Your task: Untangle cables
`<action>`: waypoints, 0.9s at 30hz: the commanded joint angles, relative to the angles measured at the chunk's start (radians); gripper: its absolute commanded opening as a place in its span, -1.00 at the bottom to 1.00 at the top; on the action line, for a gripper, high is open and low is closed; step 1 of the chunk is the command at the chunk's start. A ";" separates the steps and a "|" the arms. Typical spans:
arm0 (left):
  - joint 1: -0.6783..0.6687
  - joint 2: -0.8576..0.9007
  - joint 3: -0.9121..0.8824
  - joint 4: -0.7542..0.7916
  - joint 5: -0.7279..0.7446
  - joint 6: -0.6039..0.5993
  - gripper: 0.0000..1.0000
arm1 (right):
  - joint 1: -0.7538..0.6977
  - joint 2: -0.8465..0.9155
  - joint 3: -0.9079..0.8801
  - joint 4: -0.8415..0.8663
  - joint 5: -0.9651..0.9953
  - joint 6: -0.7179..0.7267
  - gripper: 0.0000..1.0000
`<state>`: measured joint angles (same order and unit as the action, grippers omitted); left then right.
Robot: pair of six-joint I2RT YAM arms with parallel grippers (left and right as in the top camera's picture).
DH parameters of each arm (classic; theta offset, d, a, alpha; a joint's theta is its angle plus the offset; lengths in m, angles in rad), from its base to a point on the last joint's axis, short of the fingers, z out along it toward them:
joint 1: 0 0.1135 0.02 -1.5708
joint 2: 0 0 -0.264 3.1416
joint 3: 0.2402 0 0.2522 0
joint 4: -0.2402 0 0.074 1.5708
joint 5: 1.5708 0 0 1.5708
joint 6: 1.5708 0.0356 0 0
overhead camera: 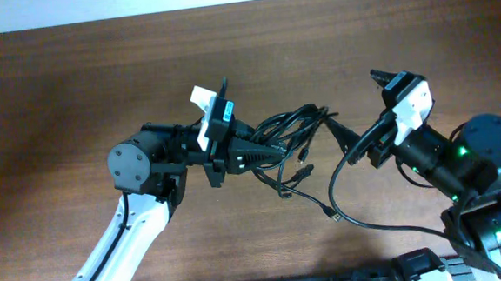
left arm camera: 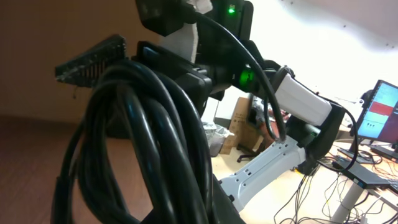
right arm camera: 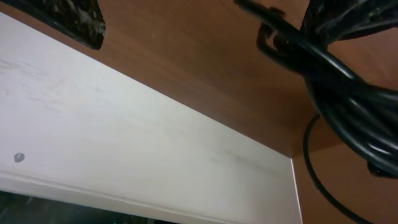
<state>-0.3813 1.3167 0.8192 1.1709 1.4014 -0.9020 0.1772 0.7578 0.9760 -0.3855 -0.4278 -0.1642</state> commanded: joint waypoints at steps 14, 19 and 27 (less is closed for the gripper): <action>-0.013 -0.019 0.003 0.008 0.020 -0.001 -1.00 | 0.000 0.054 0.011 0.050 -0.089 0.008 0.97; -0.067 -0.019 0.003 0.007 0.019 0.037 -1.00 | -0.001 0.109 0.011 0.083 -0.092 0.008 0.97; -0.069 -0.019 0.003 0.007 0.016 0.043 -1.00 | -0.001 0.113 0.011 0.099 -0.148 0.008 0.97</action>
<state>-0.4332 1.3163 0.8192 1.1713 1.4029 -0.8749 0.1772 0.8734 0.9760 -0.3012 -0.5442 -0.1612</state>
